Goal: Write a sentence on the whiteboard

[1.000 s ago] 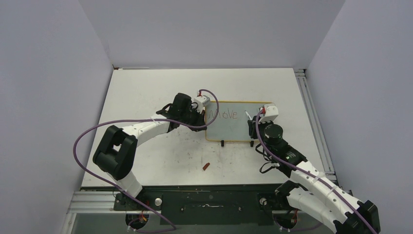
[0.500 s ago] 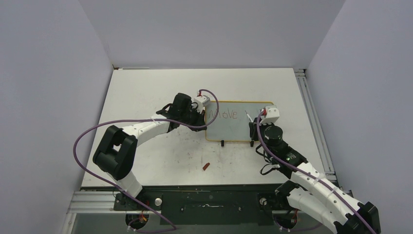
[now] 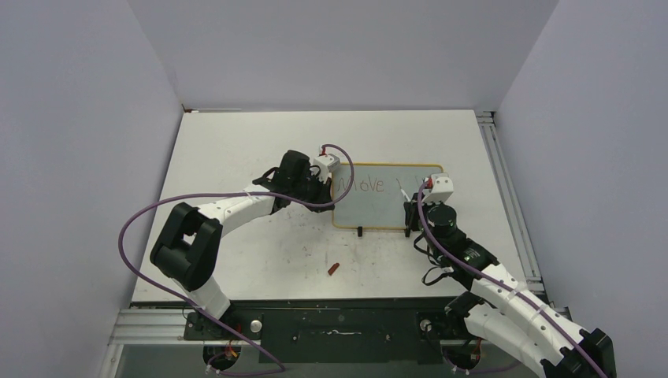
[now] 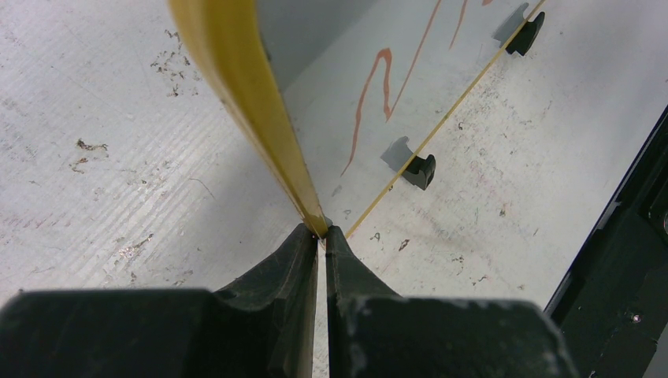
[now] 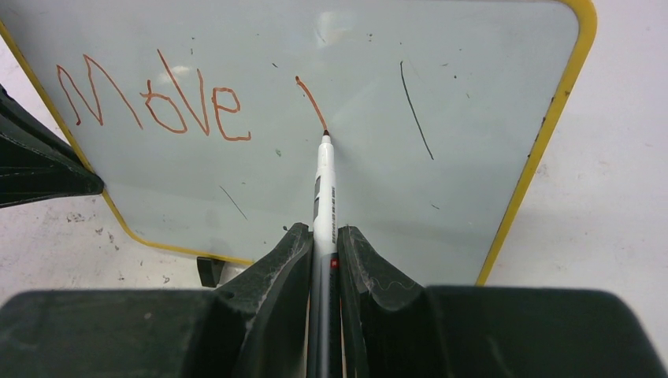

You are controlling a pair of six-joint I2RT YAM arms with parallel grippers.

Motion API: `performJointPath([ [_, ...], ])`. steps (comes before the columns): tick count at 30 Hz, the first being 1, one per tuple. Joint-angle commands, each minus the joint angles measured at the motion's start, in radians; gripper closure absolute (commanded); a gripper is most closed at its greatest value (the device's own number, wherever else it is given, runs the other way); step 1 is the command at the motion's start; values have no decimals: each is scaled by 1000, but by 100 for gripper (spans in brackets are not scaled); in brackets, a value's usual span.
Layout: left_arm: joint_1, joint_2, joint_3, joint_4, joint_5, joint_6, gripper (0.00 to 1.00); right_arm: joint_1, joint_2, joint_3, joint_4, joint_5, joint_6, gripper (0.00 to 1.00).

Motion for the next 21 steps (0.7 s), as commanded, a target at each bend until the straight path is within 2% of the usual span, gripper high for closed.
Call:
performJointPath([
  [1,-13,-25,32,-9,-14,22,96,-9,-7,-9,-5,33,16,95],
  [21,-12,-18,33,-9,-15,24,96,-9,43,72,79,79,-66,95],
])
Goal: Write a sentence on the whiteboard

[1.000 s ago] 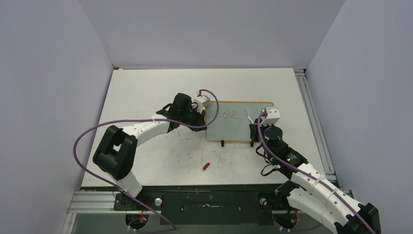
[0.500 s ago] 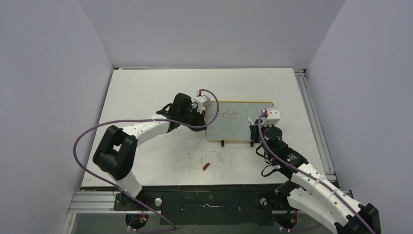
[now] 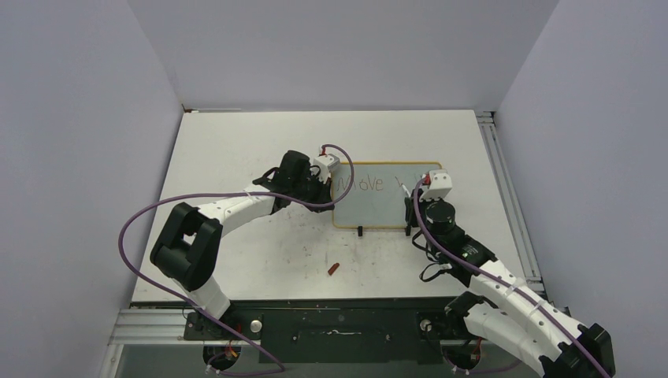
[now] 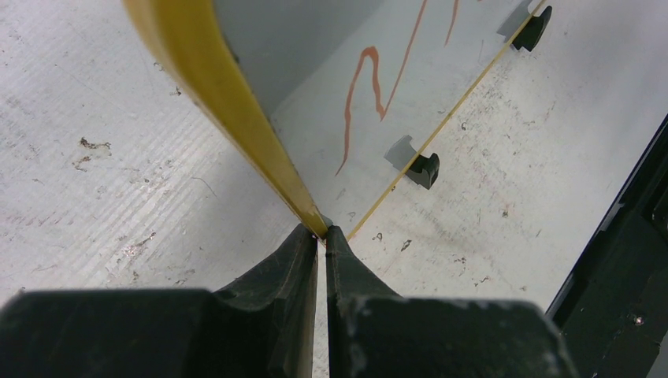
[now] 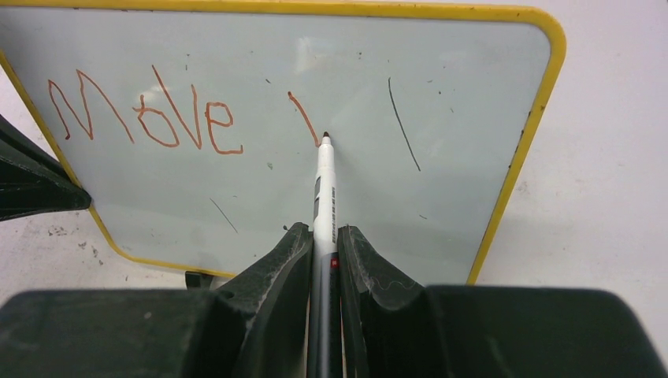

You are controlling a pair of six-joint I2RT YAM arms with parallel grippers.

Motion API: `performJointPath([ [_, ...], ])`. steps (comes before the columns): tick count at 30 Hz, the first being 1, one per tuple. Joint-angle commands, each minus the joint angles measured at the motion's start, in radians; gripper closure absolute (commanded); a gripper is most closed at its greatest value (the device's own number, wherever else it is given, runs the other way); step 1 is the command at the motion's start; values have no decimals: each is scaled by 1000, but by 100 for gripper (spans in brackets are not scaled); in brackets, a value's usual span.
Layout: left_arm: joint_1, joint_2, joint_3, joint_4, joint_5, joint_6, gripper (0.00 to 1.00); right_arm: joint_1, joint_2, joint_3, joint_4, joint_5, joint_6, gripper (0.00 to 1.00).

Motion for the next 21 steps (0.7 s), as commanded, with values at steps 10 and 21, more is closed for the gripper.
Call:
performJointPath([
  [10,-11,-20,32,-11,-6,24,96,-9,5,60,85,55,-37,95],
  [21,-11,-24,32,-11,-7,26,96,-8,-7,35,37,67,-3,95],
])
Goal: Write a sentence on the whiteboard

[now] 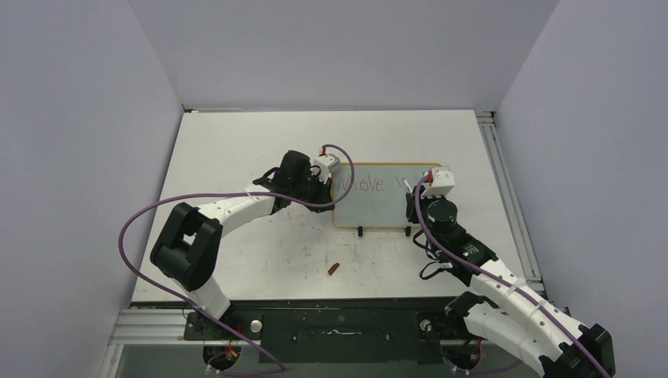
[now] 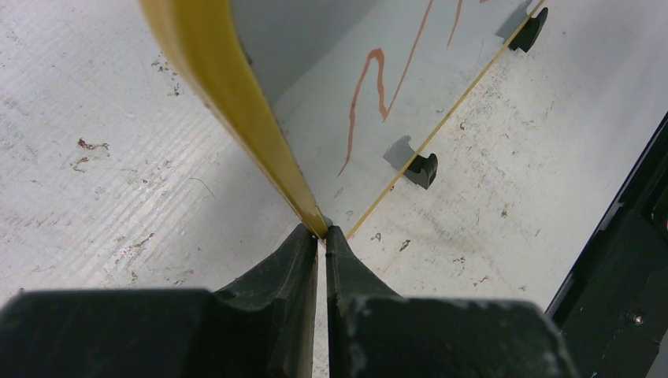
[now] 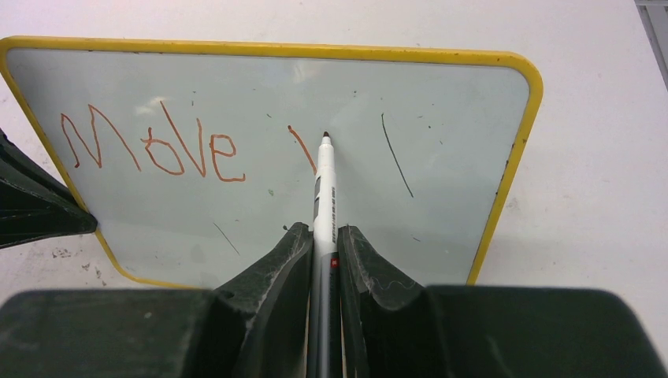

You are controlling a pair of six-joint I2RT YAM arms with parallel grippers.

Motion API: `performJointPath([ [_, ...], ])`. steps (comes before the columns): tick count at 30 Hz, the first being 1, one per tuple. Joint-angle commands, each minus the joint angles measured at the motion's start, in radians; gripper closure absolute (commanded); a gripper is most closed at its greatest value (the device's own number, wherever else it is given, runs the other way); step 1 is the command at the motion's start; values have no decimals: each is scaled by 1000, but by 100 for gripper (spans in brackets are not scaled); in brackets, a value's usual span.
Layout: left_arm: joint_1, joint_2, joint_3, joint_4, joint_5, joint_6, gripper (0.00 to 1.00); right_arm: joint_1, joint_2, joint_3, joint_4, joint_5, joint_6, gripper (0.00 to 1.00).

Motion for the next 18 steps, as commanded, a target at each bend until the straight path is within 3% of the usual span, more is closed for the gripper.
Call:
performJointPath([
  [1,-9,-24,32,-11,-7,25,96,-9,-15,7,-3,39,24,95],
  [18,-11,-27,32,-11,-7,24,96,-9,-41,-52,-74,39,107,95],
])
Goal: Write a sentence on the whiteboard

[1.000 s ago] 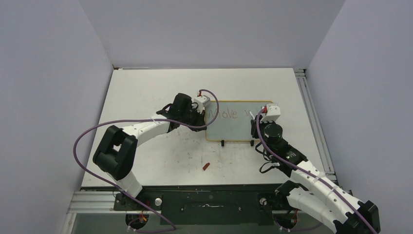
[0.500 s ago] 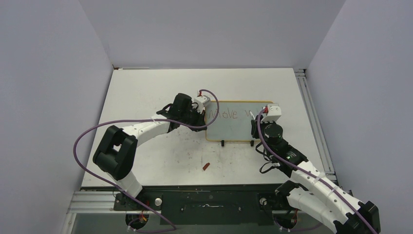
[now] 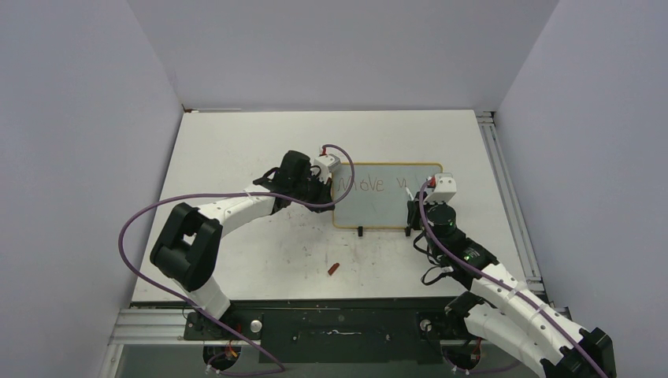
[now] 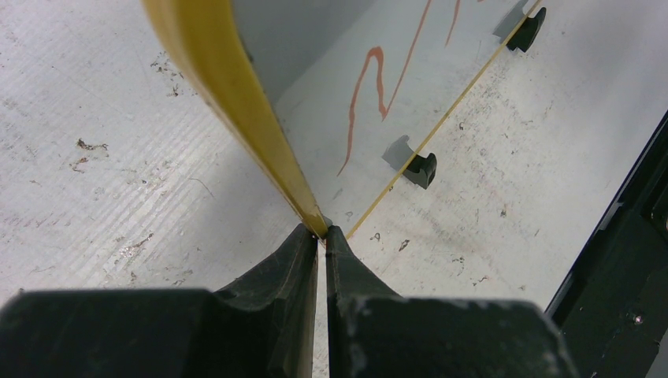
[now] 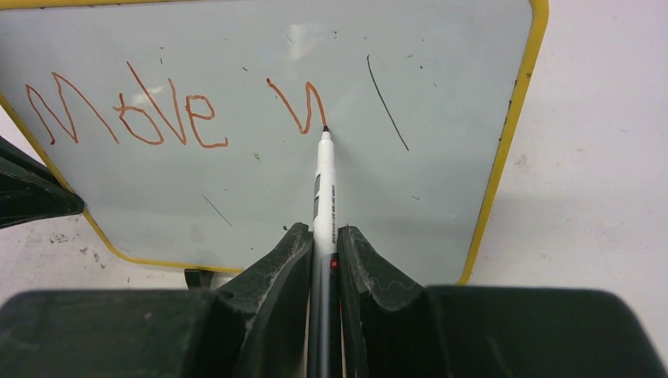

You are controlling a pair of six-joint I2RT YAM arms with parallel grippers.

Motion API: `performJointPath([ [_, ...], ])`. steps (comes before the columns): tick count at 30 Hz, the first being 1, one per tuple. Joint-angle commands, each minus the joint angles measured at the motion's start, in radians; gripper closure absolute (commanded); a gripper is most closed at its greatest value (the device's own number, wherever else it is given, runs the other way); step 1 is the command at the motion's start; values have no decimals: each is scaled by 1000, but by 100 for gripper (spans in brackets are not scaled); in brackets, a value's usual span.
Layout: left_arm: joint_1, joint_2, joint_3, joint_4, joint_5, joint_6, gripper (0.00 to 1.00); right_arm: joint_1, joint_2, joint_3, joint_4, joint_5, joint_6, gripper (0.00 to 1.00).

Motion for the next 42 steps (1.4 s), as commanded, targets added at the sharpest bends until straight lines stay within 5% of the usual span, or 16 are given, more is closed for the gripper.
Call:
performJointPath([
  [1,-9,-25,33,-11,-6,24,96,-9,-10,-13,-8,32,18,95],
  [42,-9,-22,37,-18,-16,21,96,-9,-41,111,-3,38,-64,95],
])
